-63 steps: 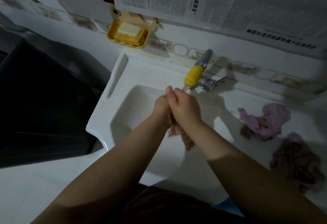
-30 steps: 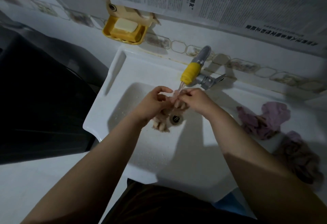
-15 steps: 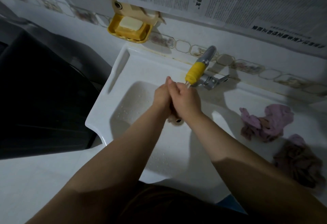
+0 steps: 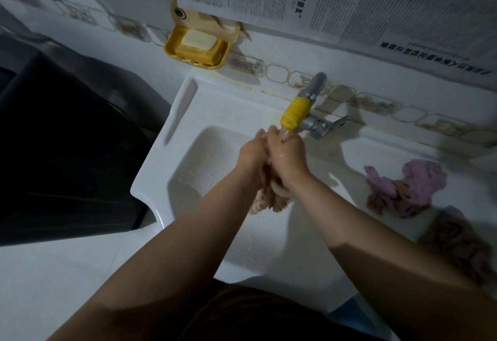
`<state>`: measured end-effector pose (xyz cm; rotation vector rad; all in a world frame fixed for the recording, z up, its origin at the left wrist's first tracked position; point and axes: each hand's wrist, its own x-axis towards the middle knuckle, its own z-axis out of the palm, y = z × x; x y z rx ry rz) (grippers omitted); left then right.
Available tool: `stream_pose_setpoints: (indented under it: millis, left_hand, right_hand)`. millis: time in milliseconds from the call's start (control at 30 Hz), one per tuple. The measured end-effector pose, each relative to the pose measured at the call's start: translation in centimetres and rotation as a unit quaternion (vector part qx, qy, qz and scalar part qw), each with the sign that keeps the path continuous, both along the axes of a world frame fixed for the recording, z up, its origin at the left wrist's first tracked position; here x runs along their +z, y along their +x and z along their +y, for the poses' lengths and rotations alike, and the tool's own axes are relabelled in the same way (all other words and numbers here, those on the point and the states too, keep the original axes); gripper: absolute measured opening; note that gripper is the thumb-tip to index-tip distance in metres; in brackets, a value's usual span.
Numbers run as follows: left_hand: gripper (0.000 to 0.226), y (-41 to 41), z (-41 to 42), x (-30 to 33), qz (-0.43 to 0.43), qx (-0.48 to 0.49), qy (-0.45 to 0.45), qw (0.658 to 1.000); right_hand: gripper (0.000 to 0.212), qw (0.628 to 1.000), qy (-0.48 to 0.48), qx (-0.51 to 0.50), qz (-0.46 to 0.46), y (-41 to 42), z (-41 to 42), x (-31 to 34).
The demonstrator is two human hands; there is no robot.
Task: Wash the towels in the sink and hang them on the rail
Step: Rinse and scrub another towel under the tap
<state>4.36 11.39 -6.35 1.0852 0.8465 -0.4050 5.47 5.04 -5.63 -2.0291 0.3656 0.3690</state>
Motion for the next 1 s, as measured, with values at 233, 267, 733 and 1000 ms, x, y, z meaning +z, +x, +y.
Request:
stream_pose_setpoints:
  millis: [233,267,733,1000]
  left_hand:
    - [0.055,-0.4,0.5,0.4,0.035,-0.08,-0.14,0.986]
    - [0.058,-0.6,0.9,0.2,0.025,-0.105,-0.156,0.982]
    - [0.031,-0.3,6.3,0.6,-0.097,-0.344,0.078,0.931]
    - [0.063,-1.8,5.5,-2.8,-0.108,-0.378,0.085,0.916]
  right_hand:
    - [0.039,0.997,-0.071,0.033,0.004,2.1,-1.6,-1.1]
    - [0.039,0.997,-0.063,0.033,0.003,2.4,-2.1,-1.6]
    - [0.028,0.96,0.15,0.186,0.147,0.8,-5.5,-1.1]
    - [0.049,0.86,0.438,-0.128,0.228,2.3,-4.6,0.0]
